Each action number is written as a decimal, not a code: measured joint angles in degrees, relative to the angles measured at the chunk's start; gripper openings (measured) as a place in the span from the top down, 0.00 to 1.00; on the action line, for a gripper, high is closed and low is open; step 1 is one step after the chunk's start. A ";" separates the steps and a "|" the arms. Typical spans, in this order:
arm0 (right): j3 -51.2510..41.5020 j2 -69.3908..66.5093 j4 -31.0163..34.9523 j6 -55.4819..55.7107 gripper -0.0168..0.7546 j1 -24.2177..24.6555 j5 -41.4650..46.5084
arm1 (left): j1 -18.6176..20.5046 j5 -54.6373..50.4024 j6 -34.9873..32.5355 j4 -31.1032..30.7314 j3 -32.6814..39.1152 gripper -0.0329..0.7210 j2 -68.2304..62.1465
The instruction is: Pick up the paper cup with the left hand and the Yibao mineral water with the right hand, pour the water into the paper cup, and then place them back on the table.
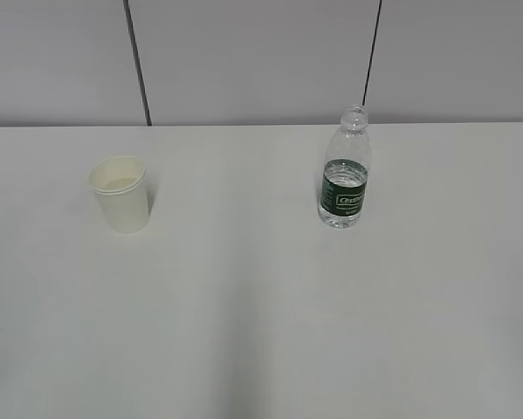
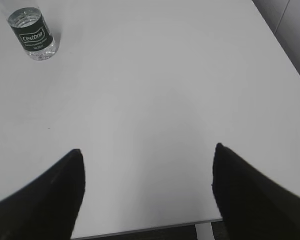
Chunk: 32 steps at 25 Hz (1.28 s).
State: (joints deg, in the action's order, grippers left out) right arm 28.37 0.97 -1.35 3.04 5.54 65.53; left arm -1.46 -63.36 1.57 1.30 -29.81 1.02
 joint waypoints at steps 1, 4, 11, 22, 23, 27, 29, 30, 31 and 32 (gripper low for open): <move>0.00 0.00 0.00 0.00 0.22 0.00 0.00 | 0.00 0.00 0.00 0.00 0.00 0.65 0.00; 0.00 0.00 0.00 0.00 0.22 0.00 0.00 | 0.00 0.00 0.00 0.00 0.00 0.65 0.00; 0.00 0.00 0.00 0.00 0.22 0.00 0.00 | 0.00 0.00 0.00 0.00 0.00 0.65 0.00; 0.00 0.00 0.00 0.00 0.22 0.00 0.00 | 0.00 0.00 0.00 0.00 0.00 0.65 0.00; 0.00 0.00 0.00 0.00 0.22 0.00 0.00 | 0.00 0.00 0.00 0.00 0.00 0.65 0.00; 0.00 0.00 0.00 0.00 0.22 0.00 0.00 | 0.00 0.00 0.00 0.00 0.00 0.65 0.00; 0.00 0.00 0.00 0.00 0.22 0.00 0.00 | 0.00 0.00 0.00 0.00 0.00 0.65 0.00; 0.00 0.00 0.00 0.00 0.22 0.00 0.00 | 0.00 0.00 0.00 0.00 0.00 0.65 0.00; 0.00 0.00 0.00 0.00 0.22 0.00 0.00 | 0.00 0.00 0.00 0.00 0.00 0.65 0.00; 0.00 0.00 0.00 0.00 0.22 0.00 0.00 | 0.00 0.00 0.00 0.00 0.00 0.65 0.00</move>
State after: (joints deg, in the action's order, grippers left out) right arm 28.37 0.97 -1.35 3.04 5.54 65.53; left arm -1.46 -63.36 1.57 1.30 -29.81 1.02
